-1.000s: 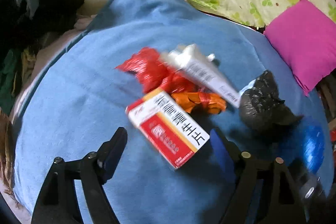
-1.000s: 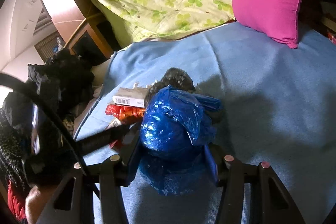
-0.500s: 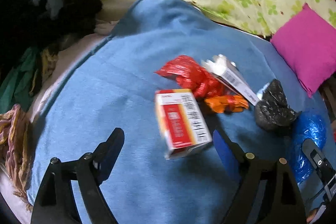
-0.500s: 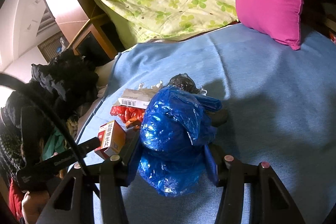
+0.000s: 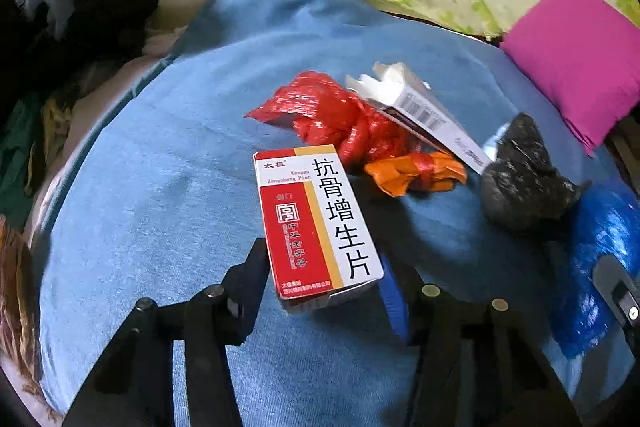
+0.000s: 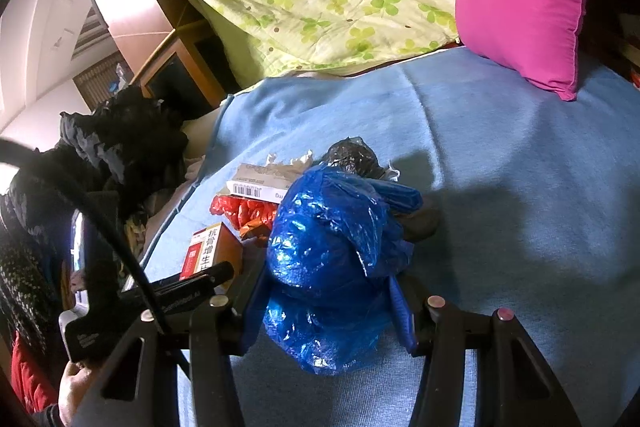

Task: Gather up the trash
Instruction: 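Grasp the red-and-white medicine box with the left tool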

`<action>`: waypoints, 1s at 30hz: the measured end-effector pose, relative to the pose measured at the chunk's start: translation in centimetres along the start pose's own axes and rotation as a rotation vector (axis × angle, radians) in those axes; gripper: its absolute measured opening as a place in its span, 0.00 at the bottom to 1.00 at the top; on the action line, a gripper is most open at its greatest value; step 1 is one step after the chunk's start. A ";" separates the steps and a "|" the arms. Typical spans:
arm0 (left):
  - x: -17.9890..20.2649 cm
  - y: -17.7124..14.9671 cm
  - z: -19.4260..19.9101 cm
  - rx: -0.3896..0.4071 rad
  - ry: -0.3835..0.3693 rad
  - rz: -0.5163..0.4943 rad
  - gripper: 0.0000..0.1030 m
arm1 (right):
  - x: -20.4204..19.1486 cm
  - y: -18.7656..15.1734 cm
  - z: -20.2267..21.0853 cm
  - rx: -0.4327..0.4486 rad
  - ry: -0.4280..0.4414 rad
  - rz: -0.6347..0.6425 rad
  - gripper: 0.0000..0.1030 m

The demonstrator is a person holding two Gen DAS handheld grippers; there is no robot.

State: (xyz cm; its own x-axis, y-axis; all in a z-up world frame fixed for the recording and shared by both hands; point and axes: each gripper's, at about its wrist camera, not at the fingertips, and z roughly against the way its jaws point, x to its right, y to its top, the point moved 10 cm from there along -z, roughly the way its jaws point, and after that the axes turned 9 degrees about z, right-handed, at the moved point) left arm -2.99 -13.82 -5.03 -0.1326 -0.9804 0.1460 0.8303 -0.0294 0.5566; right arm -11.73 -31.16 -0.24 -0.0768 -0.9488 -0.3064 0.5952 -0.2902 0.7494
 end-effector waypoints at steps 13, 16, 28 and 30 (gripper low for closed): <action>-0.6 -4.0 4.8 0.015 -0.041 -0.039 0.52 | -0.5 -1.4 -0.1 -0.038 -0.072 0.061 0.54; -1.1 -4.8 5.4 0.008 -0.051 -0.037 0.52 | -0.9 -2.0 1.0 -0.039 -0.077 0.068 0.54; -0.9 -7.0 8.6 0.021 -0.101 -0.038 0.52 | -1.7 -3.8 6.5 -0.030 -0.100 0.060 0.54; -0.6 -7.3 9.3 0.027 -0.112 -0.042 0.52 | -1.7 -3.7 7.5 -0.020 -0.104 0.057 0.54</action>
State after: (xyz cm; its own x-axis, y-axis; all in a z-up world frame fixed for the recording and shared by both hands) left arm -13.99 -11.18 -1.62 -0.2276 -0.9504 0.2119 0.8082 -0.0630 0.5856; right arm -19.84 -29.36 1.90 -0.1239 -0.9718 -0.2005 0.6167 -0.2337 0.7517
